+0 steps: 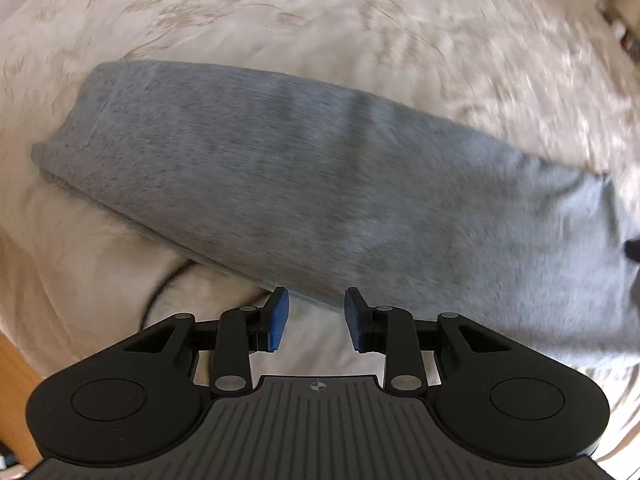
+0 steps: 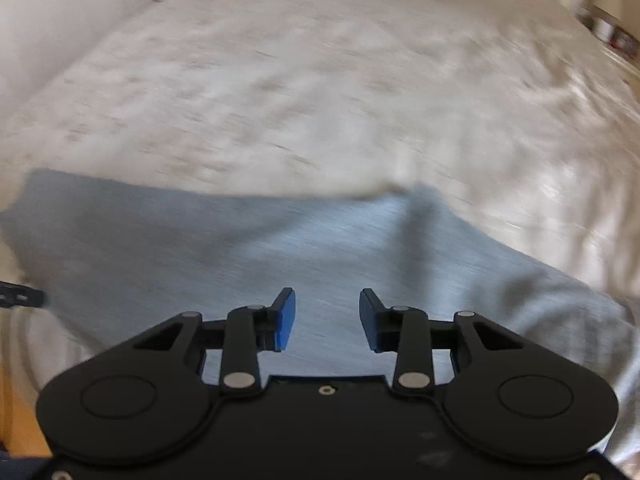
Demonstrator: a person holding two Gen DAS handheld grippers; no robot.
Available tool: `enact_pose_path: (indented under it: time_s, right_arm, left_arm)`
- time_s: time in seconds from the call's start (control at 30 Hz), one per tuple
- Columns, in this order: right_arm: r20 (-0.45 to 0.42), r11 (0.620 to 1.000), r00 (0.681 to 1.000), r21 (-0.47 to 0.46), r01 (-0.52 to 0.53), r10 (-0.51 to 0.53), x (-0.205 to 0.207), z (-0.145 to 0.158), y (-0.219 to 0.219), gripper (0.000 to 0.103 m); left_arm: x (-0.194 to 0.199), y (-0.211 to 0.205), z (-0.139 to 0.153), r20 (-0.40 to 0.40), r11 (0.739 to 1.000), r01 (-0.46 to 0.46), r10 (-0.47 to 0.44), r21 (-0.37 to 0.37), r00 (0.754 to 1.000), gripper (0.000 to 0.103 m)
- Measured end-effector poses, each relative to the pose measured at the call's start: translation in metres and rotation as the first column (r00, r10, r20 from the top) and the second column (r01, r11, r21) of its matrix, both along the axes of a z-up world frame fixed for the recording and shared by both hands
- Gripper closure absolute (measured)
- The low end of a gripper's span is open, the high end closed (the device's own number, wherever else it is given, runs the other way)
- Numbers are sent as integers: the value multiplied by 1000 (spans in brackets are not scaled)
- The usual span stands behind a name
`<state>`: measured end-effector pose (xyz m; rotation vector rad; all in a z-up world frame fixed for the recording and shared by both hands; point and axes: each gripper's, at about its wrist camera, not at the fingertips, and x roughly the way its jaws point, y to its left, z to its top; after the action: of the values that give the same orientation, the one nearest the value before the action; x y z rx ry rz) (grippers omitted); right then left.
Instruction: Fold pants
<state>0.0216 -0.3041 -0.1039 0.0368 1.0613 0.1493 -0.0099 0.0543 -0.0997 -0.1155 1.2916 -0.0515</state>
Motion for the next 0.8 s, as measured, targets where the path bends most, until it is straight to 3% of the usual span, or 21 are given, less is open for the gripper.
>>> enact_pose_path:
  time_s: [0.07, 0.17, 0.27, 0.37, 0.43, 0.5, 0.57, 0.7, 0.8]
  right_arm:
    - [6, 999, 999, 40, -33, 32, 3, 2, 31, 62]
    - [-3, 990, 993, 73, -118, 118, 4, 3, 96, 62]
    - [6, 978, 982, 90, -189, 190, 10, 2, 152, 54]
    - [16, 969, 971, 66, -237, 236, 19, -4, 203, 54]
    - [-5, 965, 966, 46, -257, 258, 32, -11, 232, 62]
    - [-52, 966, 966, 71, -248, 252, 42, -19, 249, 94]
    - [-106, 972, 969, 101, -214, 225, 55, -30, 262, 96]
    - [-131, 990, 982, 53, -129, 135, 81, -48, 274, 96]
    - [-128, 998, 990, 15, -57, 59, 107, -52, 275, 96]
  left_arm:
    - [4, 19, 1, 16, 1000, -17, 18, -25, 1000, 48]
    - [9, 52, 6, 44, 997, -46, 49, -64, 998, 32]
    - [11, 81, 11, 65, 996, -57, 61, -62, 996, 31]
    - [15, 105, 12, 73, 998, -32, 36, -53, 997, 26]
    - [17, 122, 12, 75, 998, -25, 29, -62, 997, 25]
    - [21, 135, 10, 69, 998, -16, 20, -66, 997, 25]
    - [26, 147, 8, 68, 997, -8, 13, -74, 998, 25]
    - [33, 164, 5, 71, 996, 25, -19, -89, 997, 25]
    - [40, 171, 1, 74, 991, 63, -54, -121, 996, 17]
